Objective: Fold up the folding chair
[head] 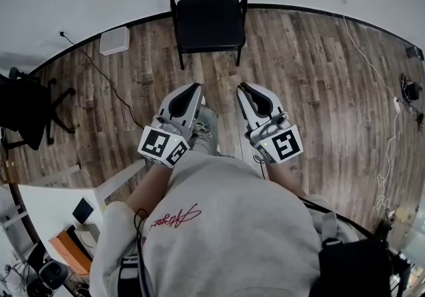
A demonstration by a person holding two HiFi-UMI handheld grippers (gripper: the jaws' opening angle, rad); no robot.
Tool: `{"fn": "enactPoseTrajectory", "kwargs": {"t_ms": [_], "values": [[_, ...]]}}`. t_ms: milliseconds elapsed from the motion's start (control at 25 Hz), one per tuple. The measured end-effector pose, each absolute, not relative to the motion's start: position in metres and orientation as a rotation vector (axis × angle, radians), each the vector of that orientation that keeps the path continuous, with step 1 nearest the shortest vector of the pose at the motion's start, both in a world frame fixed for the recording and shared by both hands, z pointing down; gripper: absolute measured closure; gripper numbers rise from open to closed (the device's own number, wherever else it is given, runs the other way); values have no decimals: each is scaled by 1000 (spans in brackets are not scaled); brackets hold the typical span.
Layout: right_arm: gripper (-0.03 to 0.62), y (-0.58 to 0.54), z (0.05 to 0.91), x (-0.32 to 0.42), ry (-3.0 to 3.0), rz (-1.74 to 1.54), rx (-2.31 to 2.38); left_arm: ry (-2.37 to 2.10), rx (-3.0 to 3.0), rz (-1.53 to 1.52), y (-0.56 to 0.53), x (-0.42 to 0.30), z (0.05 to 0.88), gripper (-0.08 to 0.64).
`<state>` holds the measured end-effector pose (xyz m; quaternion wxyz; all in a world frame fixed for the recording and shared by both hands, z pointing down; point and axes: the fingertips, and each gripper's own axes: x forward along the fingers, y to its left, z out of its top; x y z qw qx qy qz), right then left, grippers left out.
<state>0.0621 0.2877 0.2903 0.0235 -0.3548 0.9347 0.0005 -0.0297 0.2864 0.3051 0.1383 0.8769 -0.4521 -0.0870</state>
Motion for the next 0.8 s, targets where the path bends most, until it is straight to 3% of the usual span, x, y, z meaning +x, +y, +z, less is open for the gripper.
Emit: {"fn": "enactPoseTrajectory", "kwargs": {"t_ms": [800], "values": [[571, 22, 301, 25, 2946, 72, -1225, -1136, 2577, -219, 43, -36, 320, 541]]}}
